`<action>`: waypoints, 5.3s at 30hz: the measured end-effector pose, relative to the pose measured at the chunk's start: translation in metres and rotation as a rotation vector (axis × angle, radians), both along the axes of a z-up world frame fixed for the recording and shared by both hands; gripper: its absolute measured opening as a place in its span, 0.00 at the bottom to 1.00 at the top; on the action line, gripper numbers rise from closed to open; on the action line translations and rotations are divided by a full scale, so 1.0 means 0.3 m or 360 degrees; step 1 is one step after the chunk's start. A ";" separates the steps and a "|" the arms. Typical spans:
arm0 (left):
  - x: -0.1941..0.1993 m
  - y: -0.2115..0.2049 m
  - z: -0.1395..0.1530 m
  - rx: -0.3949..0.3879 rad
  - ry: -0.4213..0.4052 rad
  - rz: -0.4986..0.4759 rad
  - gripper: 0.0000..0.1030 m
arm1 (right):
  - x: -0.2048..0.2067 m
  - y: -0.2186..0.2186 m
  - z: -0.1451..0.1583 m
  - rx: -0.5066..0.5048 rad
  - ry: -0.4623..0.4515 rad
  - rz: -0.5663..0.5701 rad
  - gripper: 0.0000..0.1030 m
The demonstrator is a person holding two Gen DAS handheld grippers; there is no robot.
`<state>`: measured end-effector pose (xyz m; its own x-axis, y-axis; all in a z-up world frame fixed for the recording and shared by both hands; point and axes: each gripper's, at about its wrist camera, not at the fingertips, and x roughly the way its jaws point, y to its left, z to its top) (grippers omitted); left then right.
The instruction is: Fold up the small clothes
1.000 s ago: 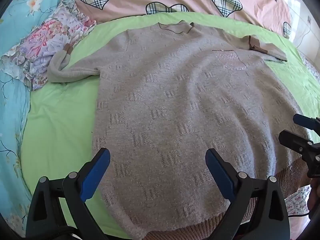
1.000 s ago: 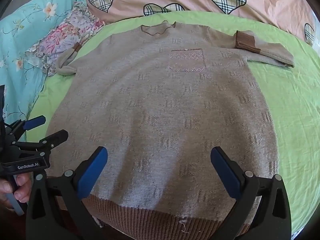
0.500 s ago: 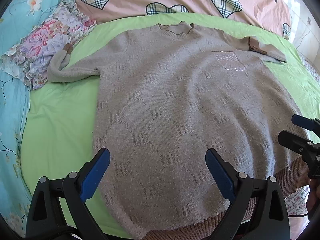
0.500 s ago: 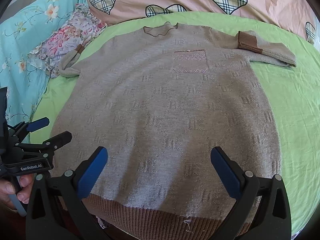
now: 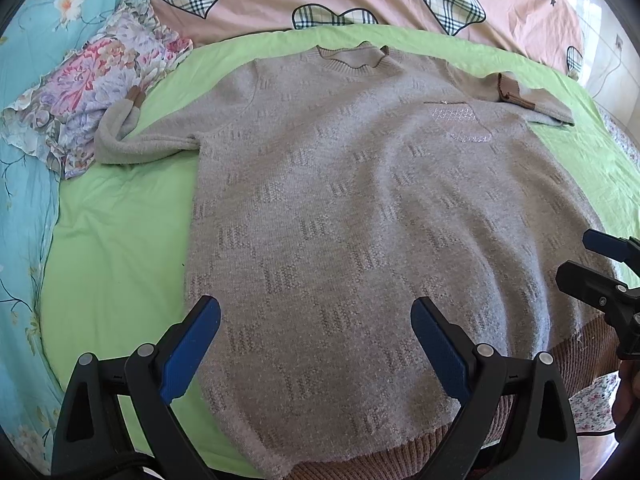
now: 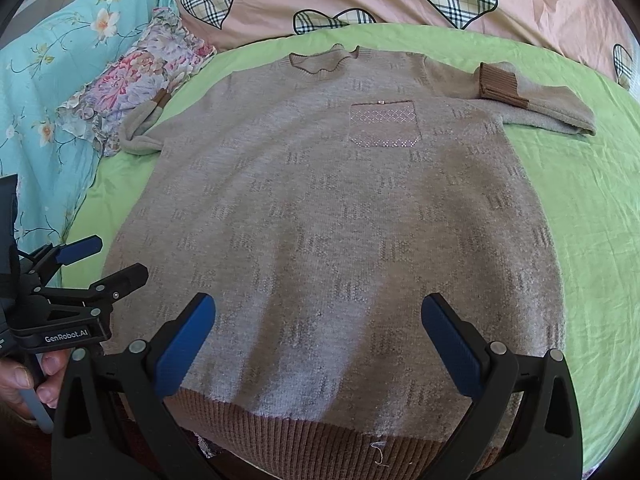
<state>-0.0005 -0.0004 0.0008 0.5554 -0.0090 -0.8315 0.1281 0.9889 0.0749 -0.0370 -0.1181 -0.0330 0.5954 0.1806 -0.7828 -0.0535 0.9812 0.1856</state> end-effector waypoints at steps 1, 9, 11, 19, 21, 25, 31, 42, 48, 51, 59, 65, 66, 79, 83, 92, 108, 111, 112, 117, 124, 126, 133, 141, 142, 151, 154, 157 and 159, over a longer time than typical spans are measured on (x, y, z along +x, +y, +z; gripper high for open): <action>0.000 0.001 0.000 -0.0002 -0.0002 -0.0001 0.94 | 0.000 0.000 0.000 -0.0003 0.0002 -0.0001 1.00; 0.004 -0.004 -0.006 0.0022 0.0074 0.0001 0.94 | 0.002 0.002 0.000 -0.0023 0.0004 -0.0006 1.00; 0.009 -0.005 -0.008 0.0030 0.0130 0.0003 0.94 | 0.003 0.006 0.001 -0.0040 -0.0003 -0.0011 1.00; 0.019 -0.003 -0.008 0.0021 0.0148 0.0004 0.94 | 0.010 -0.008 0.003 -0.0031 -0.0032 -0.0007 1.00; 0.026 -0.003 -0.010 0.0016 0.0139 0.0004 0.94 | 0.012 -0.013 0.004 -0.0019 -0.0051 -0.0009 1.00; 0.046 -0.002 -0.013 0.0017 0.0124 0.0006 0.94 | 0.019 -0.023 0.004 -0.0030 -0.0046 -0.0005 1.00; 0.081 -0.007 -0.015 0.0041 0.0100 0.0021 0.94 | 0.045 -0.044 0.006 -0.0037 -0.0008 -0.0011 1.00; 0.179 -0.028 -0.019 -0.0022 0.0110 0.0004 0.94 | 0.118 -0.105 0.015 -0.0026 -0.0011 -0.0026 1.00; 0.265 -0.033 -0.009 0.0022 0.0078 0.0018 0.94 | 0.186 -0.175 0.049 -0.0082 -0.0042 -0.0048 1.00; 0.328 -0.030 0.003 0.0000 0.0063 0.0030 0.94 | 0.243 -0.234 0.082 -0.0112 -0.0089 -0.0077 1.00; 0.505 -0.014 0.024 -0.0039 0.0024 0.0085 0.94 | 0.493 -0.486 0.153 -0.0327 -0.0206 -0.0204 1.00; 0.571 -0.021 -0.009 -0.0058 0.0057 0.0108 0.94 | 0.696 -0.597 0.086 -0.0446 -0.0111 -0.0168 0.79; 0.574 -0.023 -0.016 -0.0050 0.0062 0.0109 0.94 | 0.717 -0.608 0.071 -0.0430 -0.0094 -0.0140 0.77; 0.580 -0.026 -0.070 -0.0107 0.0127 0.0119 0.94 | 0.735 -0.652 0.066 -0.0272 -0.0101 -0.0218 0.09; 0.561 -0.004 -0.064 -0.0153 0.0128 0.0133 0.94 | 0.704 -0.531 0.128 0.0021 -0.0175 -0.0111 0.10; 0.506 0.107 -0.037 -0.0333 0.0119 0.0151 0.94 | 0.754 -0.097 0.118 0.0570 -0.0135 0.0244 0.10; 0.606 0.194 -0.091 -0.0673 0.0204 0.0089 0.94 | 0.851 0.209 -0.053 0.0830 0.0086 0.0383 0.45; 0.681 0.184 -0.123 -0.0756 0.0252 0.0075 0.94 | 0.818 0.145 -0.031 0.0827 0.0033 0.0324 0.45; 0.702 0.179 -0.133 -0.0770 0.0264 0.0076 0.94 | 0.797 0.114 -0.015 0.0806 0.0004 0.0290 0.45; 0.832 0.147 -0.146 -0.0862 0.0249 0.0041 0.93 | 0.687 -0.002 0.048 0.0705 -0.0093 0.0138 0.45; 0.880 0.102 -0.137 -0.0863 0.0181 -0.0019 0.10 | 0.529 -0.161 0.076 0.0668 -0.0171 -0.0083 0.45; 0.839 0.123 -0.082 -0.0825 0.0045 -0.0011 0.09 | 0.504 -0.211 0.082 0.0632 -0.0181 -0.0143 0.45; 0.792 0.250 -0.080 -0.0743 -0.0029 0.0122 0.09 | 0.505 -0.404 0.090 0.0485 -0.0196 -0.0370 0.49; 0.769 0.227 -0.129 -0.0733 0.0019 0.0122 0.09 | 0.691 -0.601 0.037 0.0349 -0.0085 -0.0562 0.61; 0.771 0.228 -0.138 -0.0744 0.0031 0.0133 0.09 | 0.726 -0.610 0.021 0.0345 -0.0047 -0.0549 0.61; 0.777 0.211 -0.094 -0.0686 -0.0014 0.0099 0.09 | 0.881 -0.603 -0.070 0.0232 0.0089 -0.0429 0.08; 0.786 0.183 -0.069 -0.0672 -0.0068 0.0070 0.09 | 0.845 -0.610 0.004 0.0121 -0.0054 -0.0470 0.08; 0.803 0.181 -0.107 -0.0634 -0.0028 0.0101 0.09 | 0.869 -0.603 -0.033 0.0063 0.0009 -0.0460 0.08; 0.802 0.197 -0.137 -0.0671 0.0025 0.0125 0.10 | 0.880 -0.603 -0.068 0.0062 0.0057 -0.0463 0.09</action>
<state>0.2402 0.0588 -0.0402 0.5551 -0.3084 -0.7725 0.0491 0.9393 -0.3397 0.2269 -0.2989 -0.0535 0.5988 0.0366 -0.8001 0.2365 0.9463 0.2203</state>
